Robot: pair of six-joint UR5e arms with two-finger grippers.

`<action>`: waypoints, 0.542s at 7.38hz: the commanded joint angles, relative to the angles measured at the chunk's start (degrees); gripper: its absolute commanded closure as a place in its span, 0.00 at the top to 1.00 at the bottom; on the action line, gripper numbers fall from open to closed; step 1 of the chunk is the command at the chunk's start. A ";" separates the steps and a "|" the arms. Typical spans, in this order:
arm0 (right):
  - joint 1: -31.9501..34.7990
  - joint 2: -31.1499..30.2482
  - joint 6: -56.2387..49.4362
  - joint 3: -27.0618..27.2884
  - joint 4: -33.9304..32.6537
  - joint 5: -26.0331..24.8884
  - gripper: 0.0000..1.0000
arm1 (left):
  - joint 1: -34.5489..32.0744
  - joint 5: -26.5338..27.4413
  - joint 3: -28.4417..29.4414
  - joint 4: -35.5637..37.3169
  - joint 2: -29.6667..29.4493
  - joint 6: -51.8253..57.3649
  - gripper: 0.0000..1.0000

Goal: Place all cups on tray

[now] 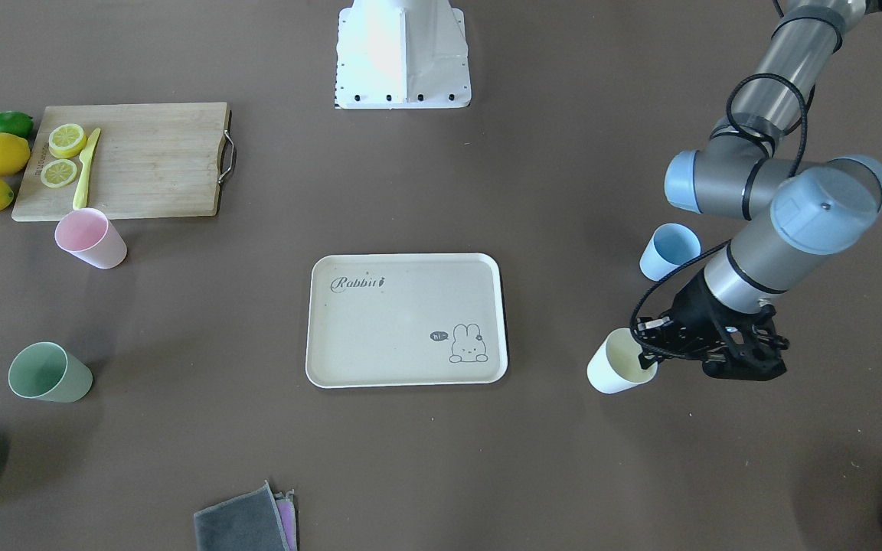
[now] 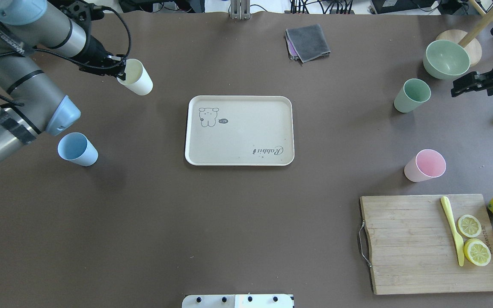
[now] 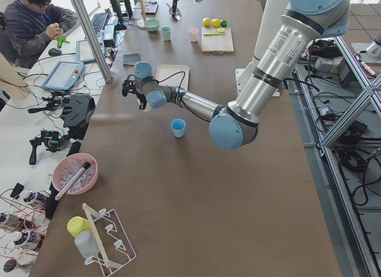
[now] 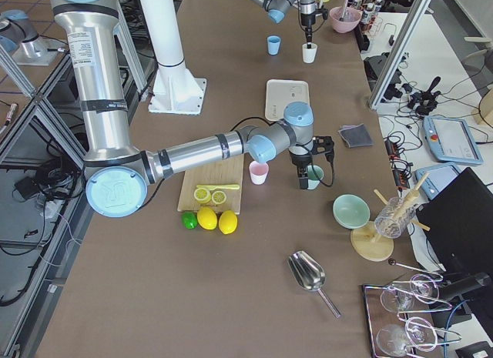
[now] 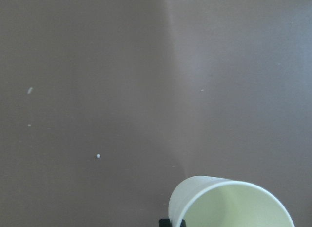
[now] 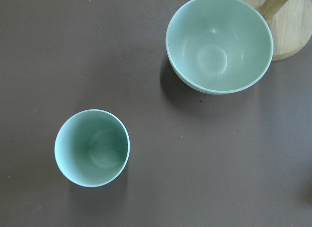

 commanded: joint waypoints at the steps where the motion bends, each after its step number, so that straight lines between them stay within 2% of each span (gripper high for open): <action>1: 0.04 -0.18 -0.09 0.00 0.00 -0.07 1.00 | 7.80 6.26 -2.04 11.54 -8.25 -6.02 0.00; 4: 0.04 -0.27 0.00 -0.09 0.00 -0.07 1.00 | 11.43 11.19 2.42 11.59 -12.24 -8.85 0.00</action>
